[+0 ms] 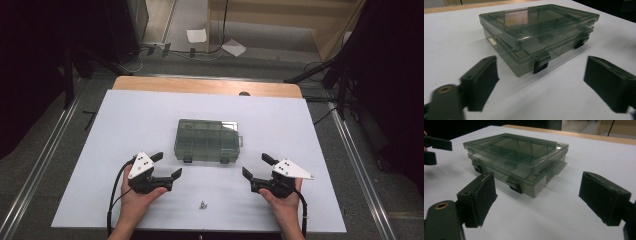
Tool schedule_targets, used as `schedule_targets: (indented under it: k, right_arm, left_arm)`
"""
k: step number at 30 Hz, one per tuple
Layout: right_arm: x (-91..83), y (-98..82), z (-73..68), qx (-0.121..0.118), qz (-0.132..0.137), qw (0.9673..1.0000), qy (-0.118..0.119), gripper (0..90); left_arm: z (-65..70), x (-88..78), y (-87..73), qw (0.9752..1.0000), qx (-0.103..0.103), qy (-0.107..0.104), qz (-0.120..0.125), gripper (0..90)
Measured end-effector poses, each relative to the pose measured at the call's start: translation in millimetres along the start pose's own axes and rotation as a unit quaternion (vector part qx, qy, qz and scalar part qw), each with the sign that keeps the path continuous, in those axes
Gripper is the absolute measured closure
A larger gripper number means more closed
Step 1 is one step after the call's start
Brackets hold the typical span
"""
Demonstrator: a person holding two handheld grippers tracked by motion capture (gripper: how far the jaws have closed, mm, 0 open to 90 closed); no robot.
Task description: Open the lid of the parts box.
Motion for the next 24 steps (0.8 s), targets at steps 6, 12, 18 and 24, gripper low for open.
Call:
schedule_targets:
  k: [6,12,18,24]
  right_arm:
    - [10.1,-6.7,-10.8,-0.012,-0.029,0.9995,-0.010,40.5]
    - [16.6,-16.6,-18.1,-0.001,-0.060,0.9980,0.016,68.7]
    - [28.8,-23.8,-15.8,-0.002,-0.086,0.9963,0.005,89.6]
    - [37.9,-22.3,-10.5,0.016,-0.100,0.9948,0.005,90.0]
  left_arm:
    - [2.2,6.1,-6.6,0.9995,-0.001,0.015,-0.027,36.5]
    - [6.8,8.6,-8.5,0.9993,-0.009,0.001,-0.035,66.7]
    - [4.6,14.2,-12.0,0.9980,-0.018,0.005,-0.061,82.9]
    - [0.0,20.4,-7.5,0.9969,-0.026,0.009,-0.074,89.5]
Point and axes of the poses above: each handheld gripper's, and its own axes: x roughly forward along the jaws, y roughly out of its top, z roughly to its right, the point moved 10 cm from there along x, roughly forward along the jaws, and after that the axes turned 3 degrees about z, right-handed, at the moved point
